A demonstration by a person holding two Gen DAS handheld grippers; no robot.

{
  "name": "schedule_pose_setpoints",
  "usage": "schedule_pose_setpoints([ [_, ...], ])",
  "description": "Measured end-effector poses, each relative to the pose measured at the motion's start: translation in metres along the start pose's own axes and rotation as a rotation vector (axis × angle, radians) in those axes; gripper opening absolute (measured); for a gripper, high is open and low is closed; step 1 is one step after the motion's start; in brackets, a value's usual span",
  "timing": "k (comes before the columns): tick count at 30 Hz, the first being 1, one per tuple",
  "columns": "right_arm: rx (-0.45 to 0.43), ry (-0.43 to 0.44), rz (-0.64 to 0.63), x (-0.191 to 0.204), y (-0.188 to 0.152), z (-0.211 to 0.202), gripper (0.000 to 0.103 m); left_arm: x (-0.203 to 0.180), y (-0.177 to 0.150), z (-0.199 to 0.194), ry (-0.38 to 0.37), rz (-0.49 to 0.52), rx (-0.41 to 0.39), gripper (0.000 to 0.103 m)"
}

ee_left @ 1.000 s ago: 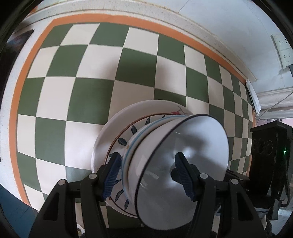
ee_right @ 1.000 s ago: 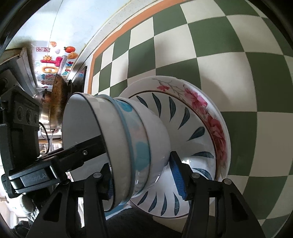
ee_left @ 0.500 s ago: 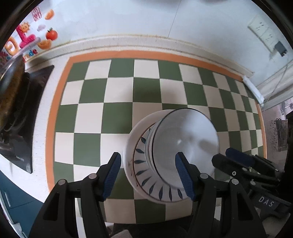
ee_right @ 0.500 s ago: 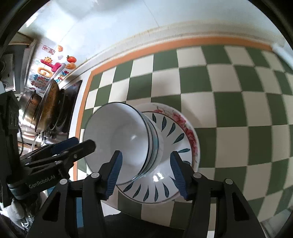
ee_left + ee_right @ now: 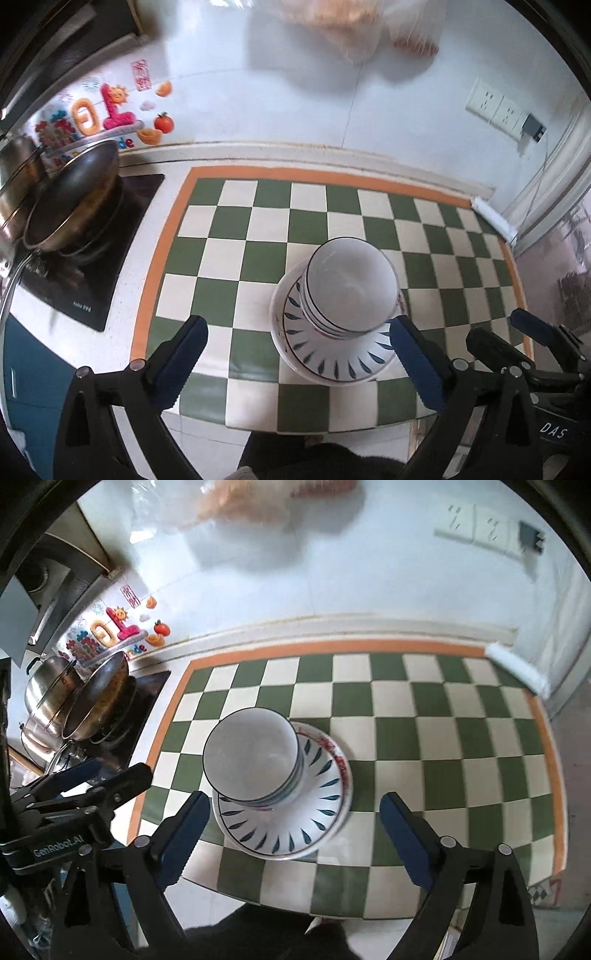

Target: Organize plates and bowls

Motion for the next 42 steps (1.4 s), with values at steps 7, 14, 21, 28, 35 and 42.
schedule_pose_setpoints([
  [7,-0.164,-0.037,-0.038,0.005,-0.018,-0.082,0.100,-0.007,-0.015,-0.074,-0.012,-0.030,-0.143,0.103],
  [14,-0.234,-0.049,-0.036,0.016,-0.042,-0.146,0.101,-0.008,-0.036,-0.137,0.019,-0.012,-0.221,0.103],
  [21,-0.263,-0.053,-0.032,0.028,-0.070,-0.193,0.102,0.001,-0.064,-0.177,0.036,0.020,-0.253,0.103],
  [28,-0.329,-0.090,-0.055,0.059,-0.098,-0.240,0.102,0.017,-0.094,-0.205,0.061,0.063,-0.266,0.103],
  [35,-0.356,-0.111,-0.068,0.088,-0.125,-0.266,0.102,0.034,-0.110,-0.224,0.081,0.081,-0.286,0.103],
  [42,-0.343,-0.116,-0.047,0.096,-0.140,-0.269,0.102,0.043,-0.119,-0.234,0.073,0.068,-0.297,0.103],
])
Point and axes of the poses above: each gripper's, at about its wrist camera, not at the fingertips, and z roughly the way its jaws point, x to its left, y to its top, the point moved 5 cm from there along z, roughly the way its jaws point, and after that the axes turned 3 degrees about -x, right-handed, at the moved point
